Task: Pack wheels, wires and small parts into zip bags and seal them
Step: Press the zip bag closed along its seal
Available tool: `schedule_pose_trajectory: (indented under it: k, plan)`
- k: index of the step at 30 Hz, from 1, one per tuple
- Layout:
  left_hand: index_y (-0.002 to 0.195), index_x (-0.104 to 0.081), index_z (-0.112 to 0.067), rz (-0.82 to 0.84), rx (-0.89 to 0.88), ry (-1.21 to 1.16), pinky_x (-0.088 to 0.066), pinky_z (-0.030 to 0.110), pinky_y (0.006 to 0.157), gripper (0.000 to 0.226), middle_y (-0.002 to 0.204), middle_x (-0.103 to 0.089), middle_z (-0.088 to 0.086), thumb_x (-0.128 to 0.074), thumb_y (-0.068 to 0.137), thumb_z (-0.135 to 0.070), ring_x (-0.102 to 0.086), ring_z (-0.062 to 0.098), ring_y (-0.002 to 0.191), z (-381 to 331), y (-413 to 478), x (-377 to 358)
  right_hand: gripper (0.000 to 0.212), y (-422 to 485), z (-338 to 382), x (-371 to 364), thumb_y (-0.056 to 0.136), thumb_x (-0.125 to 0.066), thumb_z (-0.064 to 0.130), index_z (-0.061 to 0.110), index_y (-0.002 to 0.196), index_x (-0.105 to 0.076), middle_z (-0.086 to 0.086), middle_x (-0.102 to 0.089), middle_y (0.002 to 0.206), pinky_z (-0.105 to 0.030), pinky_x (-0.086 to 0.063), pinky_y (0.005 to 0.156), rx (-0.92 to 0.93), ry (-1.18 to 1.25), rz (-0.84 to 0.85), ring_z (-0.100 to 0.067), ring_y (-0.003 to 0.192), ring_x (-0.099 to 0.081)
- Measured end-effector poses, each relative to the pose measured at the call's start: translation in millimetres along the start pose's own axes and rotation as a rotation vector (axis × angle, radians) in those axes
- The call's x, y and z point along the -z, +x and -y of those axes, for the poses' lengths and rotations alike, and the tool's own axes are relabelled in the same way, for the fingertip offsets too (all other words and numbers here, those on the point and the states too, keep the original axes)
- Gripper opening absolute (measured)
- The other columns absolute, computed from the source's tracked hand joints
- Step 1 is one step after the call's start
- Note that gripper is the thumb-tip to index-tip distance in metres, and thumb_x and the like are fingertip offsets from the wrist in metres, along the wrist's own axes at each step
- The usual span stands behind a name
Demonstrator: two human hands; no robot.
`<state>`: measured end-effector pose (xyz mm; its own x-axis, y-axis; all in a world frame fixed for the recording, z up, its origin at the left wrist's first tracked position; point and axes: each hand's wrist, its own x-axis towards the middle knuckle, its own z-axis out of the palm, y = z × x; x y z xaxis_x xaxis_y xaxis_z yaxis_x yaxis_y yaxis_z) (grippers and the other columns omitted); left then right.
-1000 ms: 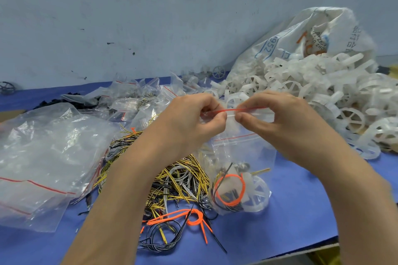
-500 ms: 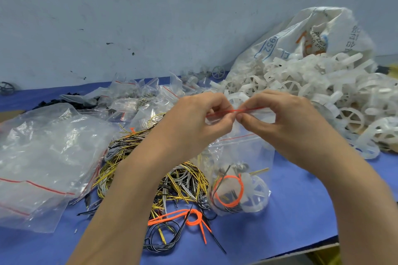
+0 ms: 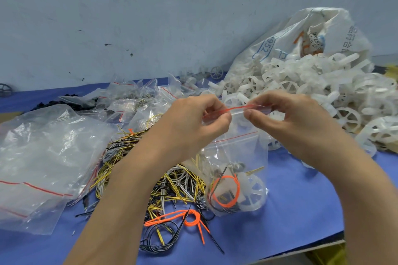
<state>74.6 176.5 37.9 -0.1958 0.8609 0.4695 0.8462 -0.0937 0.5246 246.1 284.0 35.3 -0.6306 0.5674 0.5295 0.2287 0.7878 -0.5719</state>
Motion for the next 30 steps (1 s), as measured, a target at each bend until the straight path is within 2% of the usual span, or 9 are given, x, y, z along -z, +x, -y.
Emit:
schedule_pose_trajectory:
  k: [3,8,13,19,20,22,24,28,30]
  plan:
    - [0.085,-0.068,-0.025,0.001,-0.025,-0.006,-0.038,0.007,0.059,0.011,0.071,-0.064,-0.015,-0.063,0.092,-0.032,-0.057,-0.006,0.068,-5,2,-4,0.008,-1,4,-2,0.084,-0.068,0.035,0.041,0.082,-0.063,0.026,-0.063,0.075,0.002,-0.033,0.068,0.017,-0.026,-0.018,0.019,0.08,-0.054]
    - [0.084,-0.064,-0.024,0.01,-0.042,-0.025,-0.039,0.01,0.059,0.01,0.067,-0.059,-0.019,-0.063,0.092,-0.029,-0.055,-0.005,0.065,-6,3,-5,0.004,-2,6,0,0.084,-0.067,0.034,0.037,0.086,-0.065,0.023,-0.066,0.083,0.001,-0.033,0.069,0.007,-0.022,-0.002,0.015,0.086,-0.054]
    - [0.082,-0.061,-0.025,0.019,-0.043,-0.043,-0.037,0.008,0.055,0.011,0.071,-0.059,-0.024,-0.062,0.092,-0.028,-0.054,-0.005,0.061,-7,2,-3,0.006,-1,6,-5,0.08,-0.062,0.04,0.037,0.084,-0.064,0.018,-0.069,0.088,-0.002,-0.035,0.07,0.012,0.0,-0.018,0.006,0.089,-0.058]
    - [0.081,-0.061,-0.023,0.016,0.001,-0.02,-0.039,0.014,0.057,0.014,0.069,-0.063,-0.01,-0.059,0.092,-0.031,-0.054,0.0,0.061,-4,2,-4,0.008,1,-3,-4,0.083,-0.071,0.036,0.034,0.091,-0.071,0.015,-0.071,0.083,-0.025,-0.052,0.081,-0.072,0.179,-0.02,-0.005,0.083,-0.066]
    - [0.081,-0.061,-0.023,0.012,0.008,-0.018,-0.04,0.014,0.058,0.014,0.07,-0.064,-0.009,-0.059,0.091,-0.031,-0.054,0.001,0.062,-4,2,-4,0.006,0,-4,-2,0.084,-0.072,0.033,0.033,0.09,-0.072,0.015,-0.072,0.082,-0.026,-0.054,0.079,-0.091,0.216,-0.023,-0.005,0.08,-0.067]
    - [0.081,-0.062,-0.024,0.004,0.025,-0.024,-0.04,0.013,0.058,0.013,0.071,-0.064,-0.009,-0.059,0.091,-0.032,-0.054,0.0,0.061,-2,1,-2,0.002,0,-8,2,0.086,-0.072,0.028,0.031,0.086,-0.072,0.015,-0.072,0.079,-0.016,-0.052,0.071,-0.106,0.255,-0.028,-0.001,0.073,-0.066]
    - [0.082,-0.063,-0.025,0.004,0.03,-0.036,-0.041,0.012,0.058,0.013,0.071,-0.064,-0.01,-0.06,0.091,-0.033,-0.055,-0.001,0.062,-3,1,-2,0.008,-1,-9,3,0.088,-0.072,0.025,0.031,0.082,-0.073,0.015,-0.072,0.077,-0.007,-0.047,0.064,-0.109,0.264,-0.032,0.004,0.067,-0.064]
    - [0.087,-0.066,-0.029,-0.018,0.001,-0.061,-0.043,0.01,0.063,0.008,0.073,-0.064,-0.016,-0.062,0.091,-0.035,-0.059,-0.004,0.07,-9,5,-9,0.007,-1,-5,-2,0.087,-0.072,0.025,0.031,0.083,-0.074,0.012,-0.074,0.079,-0.015,-0.053,0.071,-0.108,0.288,-0.012,-0.007,0.076,-0.069]
    - [0.088,-0.066,-0.029,-0.028,-0.005,-0.051,-0.044,0.013,0.062,0.008,0.07,-0.063,-0.017,-0.062,0.092,-0.035,-0.059,-0.003,0.069,-11,7,-12,0.008,-1,-4,-4,0.088,-0.072,0.026,0.033,0.084,-0.074,0.014,-0.074,0.079,-0.011,-0.05,0.067,-0.087,0.274,-0.02,-0.008,0.076,-0.069]
